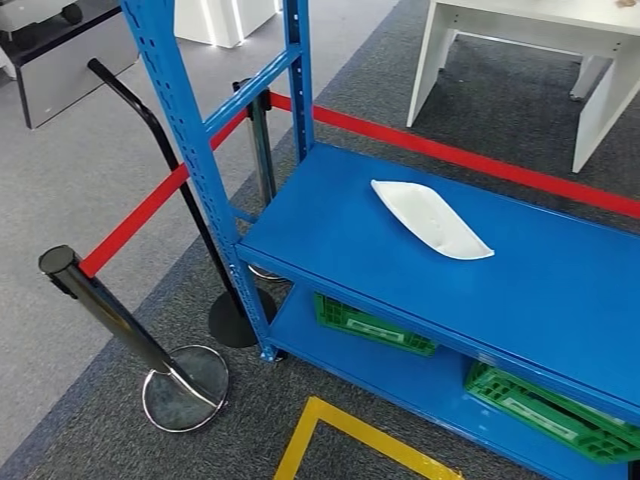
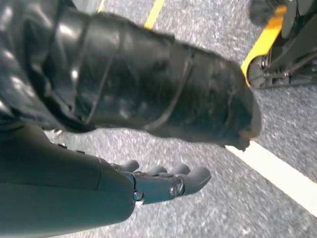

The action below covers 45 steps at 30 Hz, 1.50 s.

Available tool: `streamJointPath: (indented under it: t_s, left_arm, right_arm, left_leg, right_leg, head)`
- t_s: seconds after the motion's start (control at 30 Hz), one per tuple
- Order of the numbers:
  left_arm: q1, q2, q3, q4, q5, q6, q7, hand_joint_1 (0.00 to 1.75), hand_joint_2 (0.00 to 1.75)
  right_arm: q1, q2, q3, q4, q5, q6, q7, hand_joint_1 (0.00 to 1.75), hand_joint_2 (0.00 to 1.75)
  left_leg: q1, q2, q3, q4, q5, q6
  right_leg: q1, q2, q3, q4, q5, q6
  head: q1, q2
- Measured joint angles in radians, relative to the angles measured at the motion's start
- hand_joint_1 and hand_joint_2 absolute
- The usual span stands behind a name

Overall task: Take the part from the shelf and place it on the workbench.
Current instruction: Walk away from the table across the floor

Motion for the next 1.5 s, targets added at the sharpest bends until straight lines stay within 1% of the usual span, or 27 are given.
streamJointPath:
  t_s: [0.07,0.1,0.17,0.2,0.27,0.33,0.37,0.4,0.43,0.47,0.5,0.57,0.6,0.63,0.7,0.77,0.83,0.87,0.9,0.93,0.97,1.03,1.07,1.13,1.23,1.27,1.5]
  left_arm:
    - [0.0,0.001,-0.002,0.0,-0.001,0.001,0.0,0.0,1.75]
    - [0.0,0.002,-0.003,0.0,-0.002,0.002,0.0,0.0,1.75]
    - [-0.002,0.002,-0.004,0.0,-0.004,0.004,-0.001,0.0,1.75]
    - [-0.004,0.002,-0.005,0.0,-0.005,0.004,-0.001,0.0,1.75]
    - [-0.004,0.0,-0.005,0.0,-0.007,0.005,-0.001,0.0,1.75]
    - [-0.001,0.0,-0.006,0.0,-0.008,0.006,-0.002,0.0,1.75]
    - [0.001,0.0,-0.006,0.0,-0.008,0.007,-0.002,0.0,1.75]
    - [0.001,0.0,-0.006,0.0,-0.009,0.007,-0.002,0.0,1.75]
    - [0.001,-0.001,-0.006,0.0,-0.01,0.007,-0.002,0.0,1.75]
    - [0.0,-0.001,-0.006,0.0,-0.012,0.007,-0.002,0.0,1.75]
    - [0.0,-0.002,-0.006,0.0,-0.013,0.007,-0.002,0.0,1.75]
    - [-0.001,-0.004,-0.006,0.0,-0.015,0.007,-0.002,0.0,1.75]
    - [-0.001,-0.004,-0.006,0.0,-0.016,0.007,-0.002,0.0,1.75]
    - [-0.003,-0.004,-0.006,0.0,-0.017,0.008,-0.001,0.0,1.75]
    - [-0.007,-0.004,-0.006,0.0,-0.018,0.009,-0.001,0.0,1.75]
    - [-0.007,-0.004,-0.006,0.0,-0.019,0.011,-0.001,0.0,1.75]
    - [-0.003,-0.005,-0.006,0.0,-0.02,0.013,-0.001,0.0,1.75]
    - [-0.002,-0.006,-0.006,0.0,-0.021,0.013,-0.001,0.0,1.75]
    - [-0.001,-0.006,-0.006,0.0,-0.021,0.014,-0.001,0.0,1.75]
    - [0.0,-0.006,-0.006,0.0,-0.021,0.014,-0.001,0.0,1.75]
    - [0.0,-0.006,-0.006,0.0,-0.021,0.014,-0.001,0.0,1.75]
    - [0.0,-0.005,-0.006,0.0,-0.021,0.014,0.0,0.0,1.75]
    - [-0.001,-0.005,-0.007,0.0,-0.021,0.015,0.0,0.0,1.75]
    - [-0.003,-0.005,-0.007,0.0,-0.021,0.016,0.0,0.0,1.75]
    - [-0.003,-0.007,-0.007,0.0,-0.025,0.017,0.0,0.0,1.75]
    - [-0.003,-0.006,-0.007,0.0,-0.027,0.017,-0.001,0.0,1.75]
    - [-0.002,-0.006,-0.009,0.0,-0.05,0.017,-0.016,0.0,1.75]
  right_arm:
    - [-0.002,0.003,-0.002,0.0,0.0,0.0,0.0,0.0,0.0]
    - [-0.002,0.004,-0.004,0.0,0.0,0.0,0.0,0.0,0.0]
    - [0.0,0.005,-0.006,0.0,0.002,0.0,0.0,0.0,0.0]
    - [0.003,0.005,-0.007,0.0,0.002,0.0,0.0,0.0,0.0]
    - [0.003,0.005,-0.008,0.0,0.003,0.0,0.0,0.0,0.0]
    - [-0.002,0.005,-0.008,-0.001,0.004,0.0,0.0,0.0,0.0]
    - [-0.004,0.005,-0.008,-0.001,0.004,0.0,0.0,0.0,0.0]
    - [-0.003,0.006,-0.009,-0.001,0.004,0.0,0.0,0.0,0.0]
    - [-0.001,0.006,-0.009,-0.001,0.004,0.0,0.0,0.0,0.0]
    - [0.0,0.006,-0.011,-0.002,0.005,0.0,0.0,0.0,0.0]
    - [0.001,0.006,-0.012,-0.003,0.006,0.0,0.0,0.0,0.0]
    - [-0.001,0.006,-0.014,-0.004,0.006,-0.001,0.0,0.0,0.0]
    - [-0.003,0.006,-0.014,-0.005,0.006,-0.001,0.0,0.0,0.0]
    - [-0.003,0.006,-0.014,-0.005,0.006,-0.001,0.0,0.0,0.0]
    - [0.001,0.006,-0.014,-0.005,0.006,-0.001,0.0,0.0,0.0]
    - [0.003,0.007,-0.015,-0.005,0.006,-0.001,0.0,0.0,0.0]
    - [0.001,0.007,-0.015,-0.005,0.007,-0.003,0.0,0.0,0.0]
    - [0.0,0.007,-0.015,-0.005,0.008,-0.006,0.0,0.0,0.0]
    - [0.0,0.007,-0.015,-0.006,0.01,-0.011,-0.001,0.0,0.0]
    - [0.001,0.007,-0.015,-0.007,0.013,-0.017,-0.003,0.0,0.0]
    - [0.002,0.008,-0.015,-0.008,0.015,-0.022,-0.006,0.0,0.0]
    - [0.002,0.009,-0.015,-0.009,0.017,-0.027,-0.01,0.0,0.0]
    - [0.002,0.011,-0.015,-0.009,0.02,-0.028,-0.011,0.0,0.0]
    - [0.002,0.014,-0.015,-0.011,0.028,-0.033,-0.011,0.0,0.0]
    - [0.004,0.014,-0.015,-0.013,0.042,-0.046,-0.011,0.0,1.31]
    - [0.003,0.015,-0.015,-0.013,0.046,-0.052,-0.012,0.0,1.75]
    - [0.002,0.016,-0.015,-0.014,0.054,-0.067,-0.03,0.0,1.75]
  left_leg:
    - [0.0,-0.038,0.047,-0.119,0.051,0.012]
    - [-0.001,-0.049,0.057,-0.145,0.056,0.016]
    - [-0.004,-0.041,0.062,-0.156,0.054,0.021]
    - [-0.004,-0.031,0.064,-0.162,0.057,0.025]
    - [0.0,-0.009,0.07,-0.176,0.062,0.036]
    - [0.0,0.017,0.071,-0.18,0.063,0.042]
    - [-0.001,0.031,0.071,-0.18,0.063,0.043]
    - [-0.002,0.043,0.071,-0.18,0.061,0.043]
    - [-0.002,0.054,0.072,-0.179,0.06,0.042]
    - [-0.002,0.064,0.074,-0.178,0.058,0.039]
    - [-0.001,0.074,0.076,-0.176,0.055,0.036]
    - [-0.005,0.091,0.08,-0.169,0.047,0.024]
    - [-0.007,0.097,0.081,-0.166,0.044,0.018]
    - [-0.008,0.104,0.083,-0.165,0.042,0.012]
    - [-0.005,0.11,0.088,-0.165,0.038,0.001]
    - [-0.002,0.081,0.077,-0.125,0.006,-0.009]
    - [0.0,0.038,0.027,-0.006,-0.061,-0.014]
    - [0.001,0.028,-0.005,0.063,-0.089,-0.014]
    - [0.0,0.023,-0.03,0.113,-0.101,-0.013]
    - [0.0,0.022,-0.041,0.127,-0.091,-0.011]
    - [0.0,0.02,-0.034,0.103,-0.063,-0.007]
    - [-0.002,0.008,0.015,-0.029,0.017,0.005]
    - [-0.003,-0.001,0.038,-0.091,0.043,0.01]
    - [-0.005,-0.011,0.057,-0.153,0.06,0.013]
    - [-0.006,-0.011,0.056,-0.158,0.059,0.005]
    - [-0.008,-0.011,0.056,-0.158,0.059,0.007]
    - [-0.013,-0.011,0.055,-0.156,0.06,0.017]
  right_leg:
    - [0.002,0.024,-0.003,0.003,-0.001,0.006]
    - [0.001,0.034,-0.007,0.004,-0.001,0.012]
    - [-0.004,0.051,-0.017,0.002,0.001,0.027]
    - [-0.006,0.045,-0.021,0.003,-0.001,0.033]
    - [-0.004,-0.001,-0.045,0.047,-0.035,0.041]
    - [-0.006,-0.048,-0.104,0.168,-0.103,0.049]
    - [-0.008,-0.056,-0.136,0.232,-0.13,0.053]
    - [-0.009,-0.059,-0.155,0.272,-0.14,0.057]
    - [-0.011,-0.061,-0.155,0.276,-0.13,0.059]
    - [-0.012,-0.067,-0.135,0.238,-0.102,0.061]
    - [-0.013,-0.08,-0.097,0.168,-0.066,0.061]
    - [-0.009,-0.112,-0.03,0.041,-0.018,0.051]
    - [-0.007,-0.12,-0.015,0.011,-0.01,0.044]
    - [-0.005,-0.118,-0.014,0.005,-0.011,0.036]
    - [-0.005,-0.101,-0.015,0.003,-0.008,0.022]
    - [-0.009,-0.086,-0.009,-0.002,-0.002,0.008]
    - [-0.011,-0.067,-0.006,-0.003,0.003,0.001]
    - [-0.009,-0.057,-0.006,-0.003,0.003,0.0]
    - [-0.008,-0.047,-0.005,-0.003,0.003,-0.001]
    - [-0.006,-0.038,-0.004,-0.003,0.002,-0.001]
    - [-0.005,-0.028,-0.002,-0.002,0.002,-0.002]
    - [-0.003,-0.014,0.0,-0.002,0.001,-0.001]
    - [-0.001,-0.007,-0.001,0.001,-0.001,0.002]
    - [0.001,0.001,-0.009,0.006,-0.005,0.007]
    - [-0.001,0.0,-0.019,0.007,-0.009,0.003]
    - [-0.002,0.0,-0.02,0.004,-0.007,0.005]
    - [-0.006,0.0,-0.015,-0.002,-0.001,0.019]
  head:
    - [-0.001,0.0]
    - [-0.001,0.0]
    - [-0.001,0.0]
    - [-0.002,0.0]
    - [0.007,0.0]
    - [0.02,0.0]
    - [0.023,0.0]
    - [0.024,0.0]
    - [0.024,0.0]
    - [0.025,0.0]
    - [0.026,0.0]
    - [0.029,0.0]
    - [0.028,0.0]
    - [0.026,0.0]
    - [0.023,0.0]
    - [0.017,0.0]
    - [0.008,0.0]
    - [0.003,0.0]
    - [0.001,0.0]
    - [-0.001,0.0]
    - [-0.003,0.0]
    - [-0.004,0.0]
    - [-0.005,0.0]
    - [-0.006,0.0]
    - [-0.003,0.0]
    - [-0.002,0.0]
    - [0.0,0.0]
